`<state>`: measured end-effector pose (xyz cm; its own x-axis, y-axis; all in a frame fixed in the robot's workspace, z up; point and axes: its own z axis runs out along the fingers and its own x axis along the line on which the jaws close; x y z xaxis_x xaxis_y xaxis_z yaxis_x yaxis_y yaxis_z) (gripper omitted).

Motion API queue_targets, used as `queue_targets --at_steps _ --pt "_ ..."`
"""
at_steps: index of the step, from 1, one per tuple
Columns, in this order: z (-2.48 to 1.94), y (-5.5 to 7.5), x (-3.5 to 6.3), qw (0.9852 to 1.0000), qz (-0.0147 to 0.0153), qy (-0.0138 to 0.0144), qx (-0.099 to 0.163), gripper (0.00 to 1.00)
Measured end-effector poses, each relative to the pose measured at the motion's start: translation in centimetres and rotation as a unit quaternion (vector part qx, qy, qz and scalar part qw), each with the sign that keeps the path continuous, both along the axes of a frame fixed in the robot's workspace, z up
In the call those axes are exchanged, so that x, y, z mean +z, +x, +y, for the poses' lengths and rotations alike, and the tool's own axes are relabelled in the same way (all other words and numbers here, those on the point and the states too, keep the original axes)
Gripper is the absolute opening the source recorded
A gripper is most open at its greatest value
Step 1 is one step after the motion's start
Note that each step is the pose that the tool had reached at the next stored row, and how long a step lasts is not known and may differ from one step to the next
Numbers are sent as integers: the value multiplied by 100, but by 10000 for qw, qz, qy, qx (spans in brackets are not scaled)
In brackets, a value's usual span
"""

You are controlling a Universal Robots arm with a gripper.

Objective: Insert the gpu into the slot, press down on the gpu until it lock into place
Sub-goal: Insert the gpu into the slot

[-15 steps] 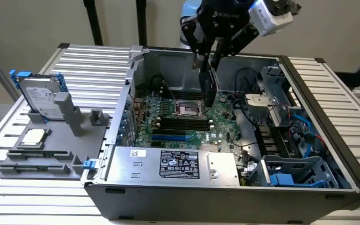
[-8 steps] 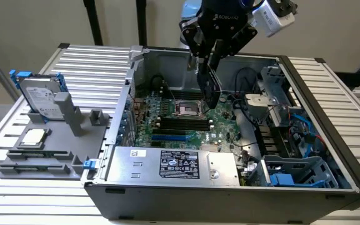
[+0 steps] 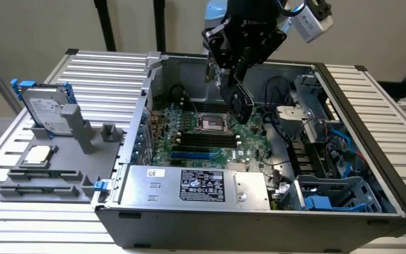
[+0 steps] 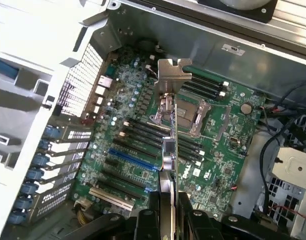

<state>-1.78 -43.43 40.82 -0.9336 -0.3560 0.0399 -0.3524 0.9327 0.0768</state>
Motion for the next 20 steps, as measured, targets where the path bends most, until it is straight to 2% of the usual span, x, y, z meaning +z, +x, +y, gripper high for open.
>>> queue_targets --at_steps 5,10,15,18,20 --pt "0 0 -25 9990 0 0 452 26" --pt "0 0 -55 9959 0 -1 907 26" --pt "0 0 -100 9907 -1 0 1361 26" --pt "0 0 -136 9867 -6 -1 1628 26" --pt "0 0 -162 9834 -11 -2 1813 26"
